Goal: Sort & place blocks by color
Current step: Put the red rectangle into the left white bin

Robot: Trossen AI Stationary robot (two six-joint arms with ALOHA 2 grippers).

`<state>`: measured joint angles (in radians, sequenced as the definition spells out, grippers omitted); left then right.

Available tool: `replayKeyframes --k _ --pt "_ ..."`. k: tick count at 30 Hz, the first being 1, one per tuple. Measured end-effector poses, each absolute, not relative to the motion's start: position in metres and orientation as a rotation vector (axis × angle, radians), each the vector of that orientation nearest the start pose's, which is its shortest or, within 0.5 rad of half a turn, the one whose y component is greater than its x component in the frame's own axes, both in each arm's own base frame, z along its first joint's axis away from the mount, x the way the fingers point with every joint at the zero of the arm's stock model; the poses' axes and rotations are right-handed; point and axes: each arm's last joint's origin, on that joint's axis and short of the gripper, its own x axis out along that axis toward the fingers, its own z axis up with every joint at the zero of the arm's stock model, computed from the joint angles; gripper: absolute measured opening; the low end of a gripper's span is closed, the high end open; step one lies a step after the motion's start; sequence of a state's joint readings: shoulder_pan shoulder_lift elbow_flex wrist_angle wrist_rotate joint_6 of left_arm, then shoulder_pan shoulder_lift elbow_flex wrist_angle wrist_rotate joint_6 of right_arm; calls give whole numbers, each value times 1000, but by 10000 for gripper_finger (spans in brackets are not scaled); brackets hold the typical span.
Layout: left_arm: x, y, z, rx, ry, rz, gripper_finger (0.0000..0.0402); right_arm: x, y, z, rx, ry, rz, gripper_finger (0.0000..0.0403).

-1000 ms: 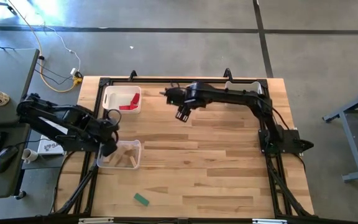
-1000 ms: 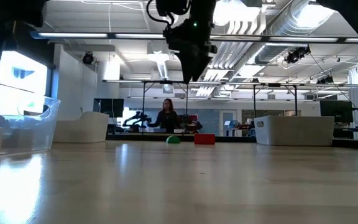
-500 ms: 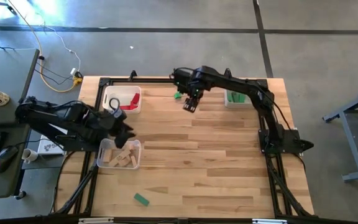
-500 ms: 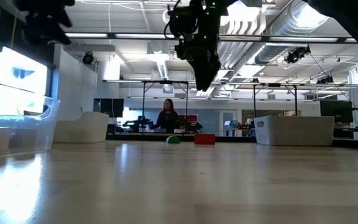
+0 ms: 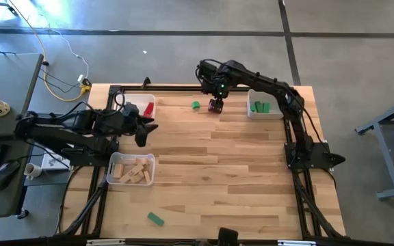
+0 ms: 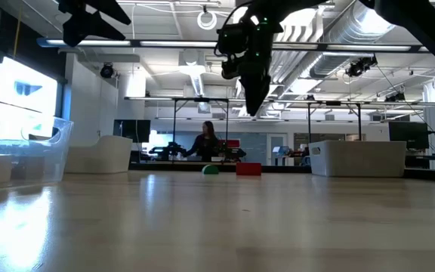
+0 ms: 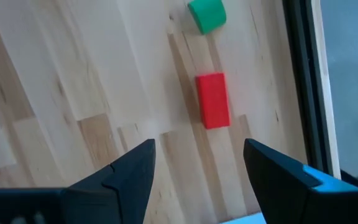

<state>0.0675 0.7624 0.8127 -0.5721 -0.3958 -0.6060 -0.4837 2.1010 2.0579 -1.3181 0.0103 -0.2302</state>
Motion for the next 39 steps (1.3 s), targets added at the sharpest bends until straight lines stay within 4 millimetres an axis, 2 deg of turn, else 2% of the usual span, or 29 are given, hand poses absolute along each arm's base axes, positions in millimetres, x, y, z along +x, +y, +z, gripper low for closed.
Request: replayKeyframes --k 9,16,26,39 --pt "149 37 311 -499 347 691 174 367 -215 287 127 1315 -266 232" --pt "148 44 311 -509 336 736 174 370 -221 279 133 1322 -270 232" --pt "145 52 311 -523 324 786 174 368 -221 249 107 1402 -242 232" --pt "144 55 310 -537 327 783 174 364 -222 219 -14 1416 -65 232"
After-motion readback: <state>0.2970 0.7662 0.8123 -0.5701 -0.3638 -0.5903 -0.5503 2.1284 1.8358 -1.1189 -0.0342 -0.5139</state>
